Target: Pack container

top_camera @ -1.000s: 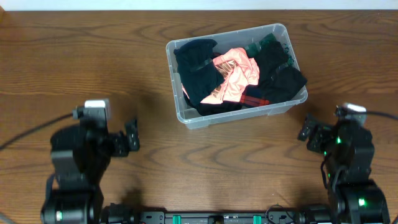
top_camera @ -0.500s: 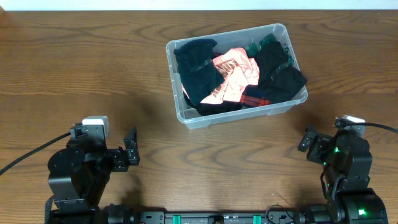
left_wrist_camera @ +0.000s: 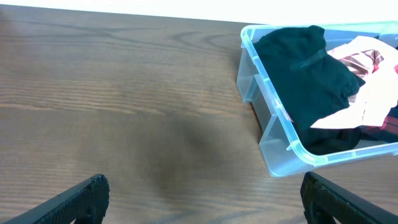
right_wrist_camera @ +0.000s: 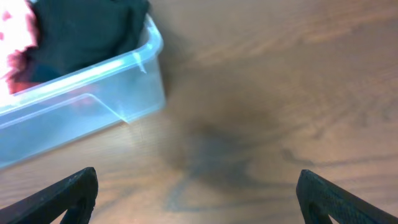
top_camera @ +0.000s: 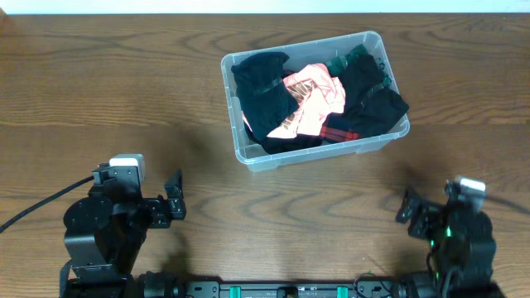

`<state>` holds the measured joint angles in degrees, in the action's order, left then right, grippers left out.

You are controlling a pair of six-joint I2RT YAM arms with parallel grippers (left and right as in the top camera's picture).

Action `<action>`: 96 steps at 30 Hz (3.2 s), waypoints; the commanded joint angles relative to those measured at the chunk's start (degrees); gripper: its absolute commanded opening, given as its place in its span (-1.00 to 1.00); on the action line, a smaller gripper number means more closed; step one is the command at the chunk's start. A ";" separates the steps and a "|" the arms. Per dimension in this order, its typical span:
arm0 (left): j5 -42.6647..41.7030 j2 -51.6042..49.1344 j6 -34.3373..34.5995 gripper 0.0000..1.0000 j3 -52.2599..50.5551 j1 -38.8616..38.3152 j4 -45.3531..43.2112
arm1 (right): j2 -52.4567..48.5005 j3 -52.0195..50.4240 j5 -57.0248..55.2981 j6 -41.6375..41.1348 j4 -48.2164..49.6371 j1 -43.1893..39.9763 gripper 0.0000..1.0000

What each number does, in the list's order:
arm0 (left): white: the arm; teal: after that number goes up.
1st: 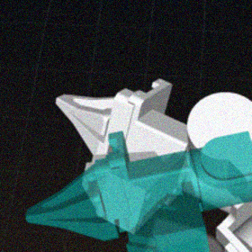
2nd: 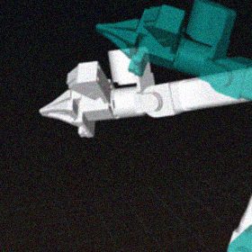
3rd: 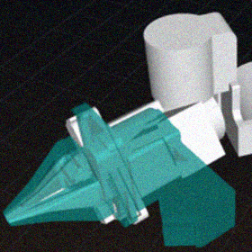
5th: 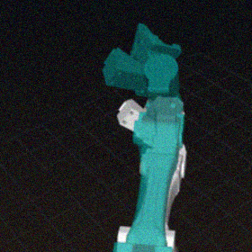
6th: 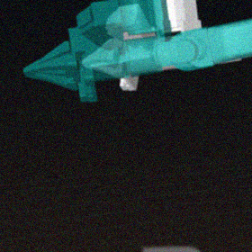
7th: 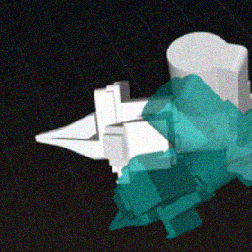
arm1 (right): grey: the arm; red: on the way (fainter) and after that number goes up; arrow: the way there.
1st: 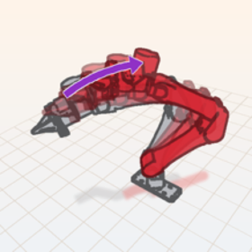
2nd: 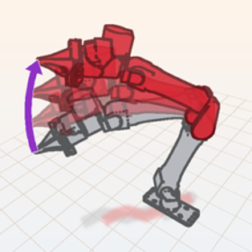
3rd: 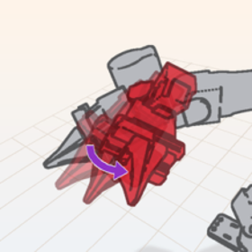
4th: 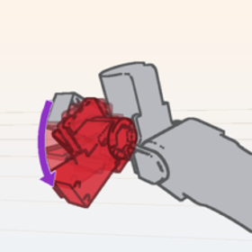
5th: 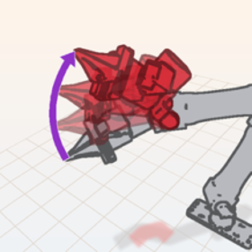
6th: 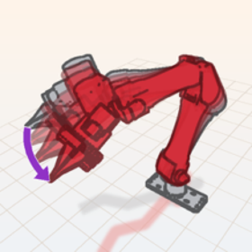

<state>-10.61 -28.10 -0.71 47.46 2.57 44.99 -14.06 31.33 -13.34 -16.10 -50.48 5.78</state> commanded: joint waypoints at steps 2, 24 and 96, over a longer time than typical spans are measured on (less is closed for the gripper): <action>-0.76 0.02 -0.74 0.96 -0.33 0.24 -0.04 | 11.43 -6.64 1.81 1.46 2.51 1.40 0.98; -0.76 0.02 -0.74 0.96 -0.33 0.24 -0.04 | 13.79 -31.01 6.08 16.81 47.01 1.38 0.98; 4.22 27.71 -5.27 0.96 -47.23 -0.13 -41.64 | 13.79 -31.01 6.08 16.81 47.01 1.38 0.98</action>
<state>-6.42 -0.54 -4.97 1.45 2.57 1.87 -0.62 0.54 -7.29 -0.12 -3.38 6.68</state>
